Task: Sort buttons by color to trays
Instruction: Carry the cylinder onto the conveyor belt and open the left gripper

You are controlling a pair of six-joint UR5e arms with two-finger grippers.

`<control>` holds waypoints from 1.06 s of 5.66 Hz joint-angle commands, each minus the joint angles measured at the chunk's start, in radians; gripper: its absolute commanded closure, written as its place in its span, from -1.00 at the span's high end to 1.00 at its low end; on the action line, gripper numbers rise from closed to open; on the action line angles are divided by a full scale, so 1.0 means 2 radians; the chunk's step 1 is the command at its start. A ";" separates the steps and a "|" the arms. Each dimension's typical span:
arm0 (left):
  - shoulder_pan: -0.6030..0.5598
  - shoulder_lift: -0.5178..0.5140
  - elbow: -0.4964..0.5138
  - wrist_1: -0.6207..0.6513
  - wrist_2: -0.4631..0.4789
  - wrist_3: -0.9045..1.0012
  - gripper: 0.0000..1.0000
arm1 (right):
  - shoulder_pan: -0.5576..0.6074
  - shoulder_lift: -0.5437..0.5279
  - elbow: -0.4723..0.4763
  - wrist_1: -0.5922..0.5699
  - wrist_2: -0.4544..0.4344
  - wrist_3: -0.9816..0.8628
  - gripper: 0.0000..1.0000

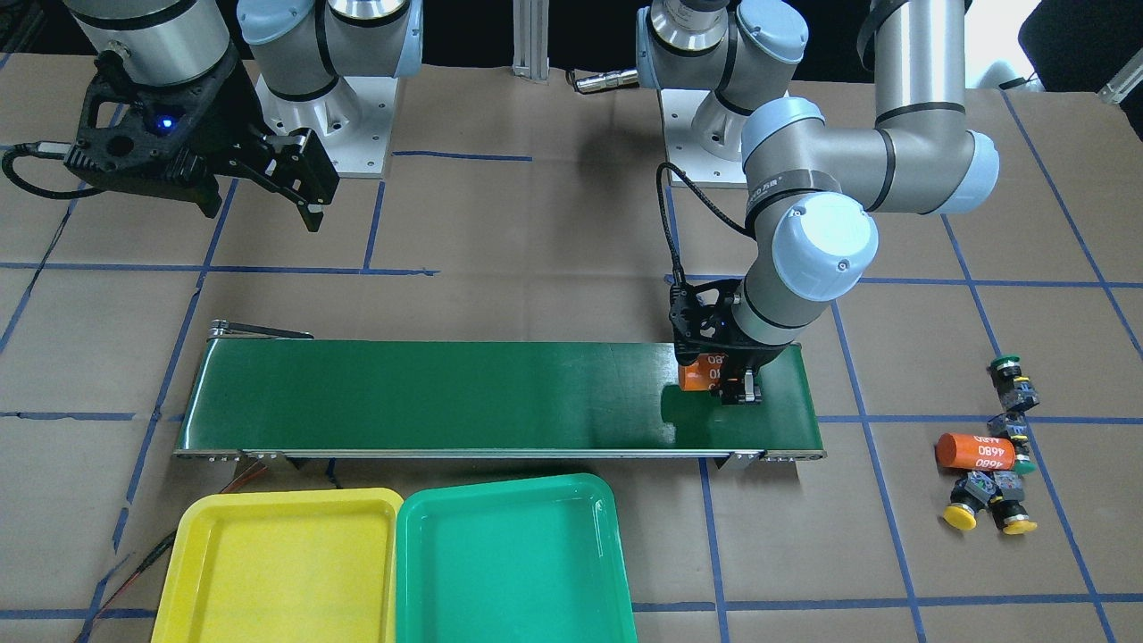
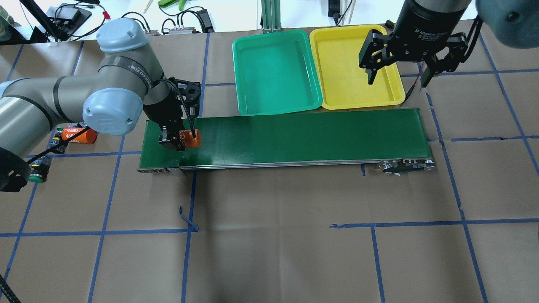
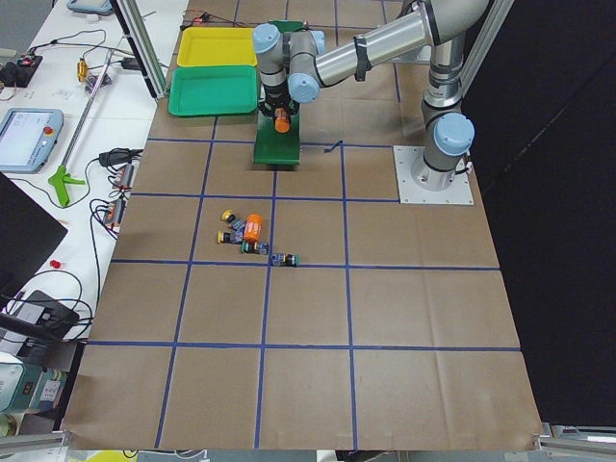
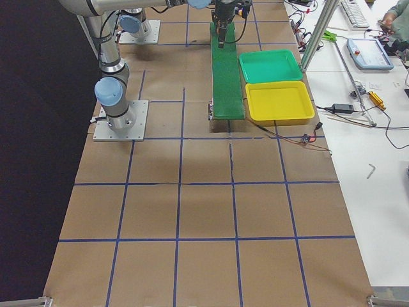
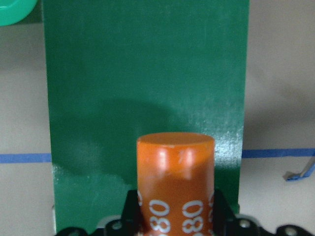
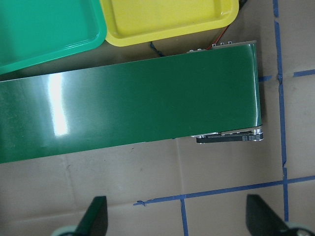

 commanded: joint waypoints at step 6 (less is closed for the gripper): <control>0.135 0.017 0.015 0.001 0.001 -0.003 0.96 | -0.003 -0.002 0.001 -0.002 -0.002 -0.109 1.00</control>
